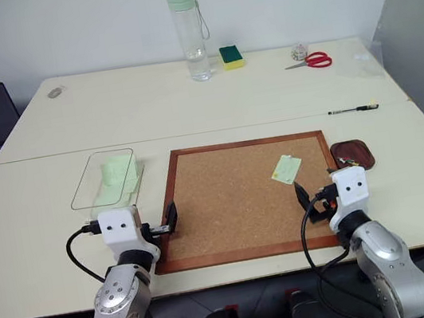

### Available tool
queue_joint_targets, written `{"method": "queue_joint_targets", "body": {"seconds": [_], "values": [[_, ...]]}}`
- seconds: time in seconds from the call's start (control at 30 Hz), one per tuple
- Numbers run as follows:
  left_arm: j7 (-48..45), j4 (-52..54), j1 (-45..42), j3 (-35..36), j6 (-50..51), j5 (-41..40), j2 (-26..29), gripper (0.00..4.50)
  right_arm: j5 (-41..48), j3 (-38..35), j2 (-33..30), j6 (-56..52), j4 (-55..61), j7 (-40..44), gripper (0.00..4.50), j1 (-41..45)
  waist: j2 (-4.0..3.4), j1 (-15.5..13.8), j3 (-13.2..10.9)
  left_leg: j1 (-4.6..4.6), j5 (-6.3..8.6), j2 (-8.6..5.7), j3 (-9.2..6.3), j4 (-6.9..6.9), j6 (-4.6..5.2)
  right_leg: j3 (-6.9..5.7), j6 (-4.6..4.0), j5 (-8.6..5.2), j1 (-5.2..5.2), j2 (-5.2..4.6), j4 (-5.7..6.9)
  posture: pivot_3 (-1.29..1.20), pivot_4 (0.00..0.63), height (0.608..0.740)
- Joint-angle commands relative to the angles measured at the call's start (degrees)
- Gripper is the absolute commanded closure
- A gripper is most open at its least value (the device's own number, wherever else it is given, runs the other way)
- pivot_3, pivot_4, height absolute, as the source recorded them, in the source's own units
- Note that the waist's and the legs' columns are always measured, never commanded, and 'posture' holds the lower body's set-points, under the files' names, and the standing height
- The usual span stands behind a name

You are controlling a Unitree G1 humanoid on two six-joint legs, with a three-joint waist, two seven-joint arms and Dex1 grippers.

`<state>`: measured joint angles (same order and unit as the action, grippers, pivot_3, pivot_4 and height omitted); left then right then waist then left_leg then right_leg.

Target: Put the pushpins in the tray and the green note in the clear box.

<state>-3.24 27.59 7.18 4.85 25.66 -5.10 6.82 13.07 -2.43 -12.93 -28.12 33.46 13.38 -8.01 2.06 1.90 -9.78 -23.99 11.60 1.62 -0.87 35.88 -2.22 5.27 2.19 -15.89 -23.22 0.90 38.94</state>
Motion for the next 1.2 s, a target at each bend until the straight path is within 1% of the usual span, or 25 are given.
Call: {"method": "queue_joint_targets", "body": {"seconds": [0.03,0.23,0.5,0.7,0.83,0.93,1.17,1.2], "values": [[-0.69,3.95,0.70,-0.48,-1.00,-0.20,0.33,0.03,1.06,0.01,-0.36,0.04,1.75,0.72,0.00,-0.58,0.00,0.00,0.00,0.00,0.00,0.00,0.00,0.00,0.00,0.00,0.00,0.00,0.00,0.00,0.00,0.00,0.150,0.740],[-0.23,4.54,0.68,0.48,-0.91,-0.67,-0.02,0.03,0.54,0.13,-0.29,0.31,1.39,0.11,0.00,-0.53,0.00,0.00,0.00,0.00,0.00,0.01,0.00,0.01,0.00,0.00,-0.01,-0.01,0.00,0.00,0.00,0.00,0.150,0.740],[1.47,4.01,0.78,1.01,-0.80,1.18,0.34,0.03,0.37,-0.32,-0.35,0.59,1.38,-0.11,0.00,-1.09,0.00,0.00,0.00,0.00,0.00,0.00,0.00,0.01,0.00,0.00,0.00,0.00,0.00,0.00,0.00,0.00,0.150,0.740],[1.55,3.95,0.79,0.89,-0.95,1.12,0.16,0.03,0.46,-0.81,-0.42,0.58,1.70,-0.24,0.00,-1.44,0.00,0.00,0.00,0.01,0.00,0.00,0.00,0.01,0.00,0.00,-0.02,-0.01,0.00,0.00,0.00,0.00,0.150,0.740],[0.87,2.96,-0.12,0.84,-0.69,1.35,1.05,0.03,0.41,-0.93,-0.39,0.61,1.64,-0.35,0.00,-1.26,0.00,0.00,0.00,0.00,0.00,0.00,0.00,0.01,0.00,0.00,-0.01,-0.01,0.00,0.00,0.00,0.00,0.150,0.740],[-0.60,1.98,-0.98,0.67,-0.72,0.68,2.07,0.03,0.16,-0.88,-0.18,0.67,1.57,-0.75,0.00,-1.08,0.00,0.00,0.00,0.00,0.00,0.01,-0.02,0.01,0.00,0.00,-0.01,-0.01,0.00,0.00,0.00,0.00,0.150,0.740],[-9.56,-0.73,-6.58,-1.01,0.78,-4.75,5.47,0.03,-0.60,-0.27,0.84,1.04,1.28,-2.09,0.00,-0.29,0.00,-0.01,0.00,0.01,0.00,-0.01,0.00,0.01,0.00,-0.03,-0.01,0.00,0.01,0.00,0.00,0.00,0.150,0.740],[-11.09,-1.42,-7.70,-1.33,0.61,-5.48,6.05,0.20,-0.71,-0.17,0.83,1.14,0.99,-2.07,0.00,0.16,0.00,-0.01,0.00,0.00,0.00,-0.01,0.00,0.02,0.00,-0.04,-0.01,0.00,0.01,0.00,0.01,0.00,0.150,0.740]]}}
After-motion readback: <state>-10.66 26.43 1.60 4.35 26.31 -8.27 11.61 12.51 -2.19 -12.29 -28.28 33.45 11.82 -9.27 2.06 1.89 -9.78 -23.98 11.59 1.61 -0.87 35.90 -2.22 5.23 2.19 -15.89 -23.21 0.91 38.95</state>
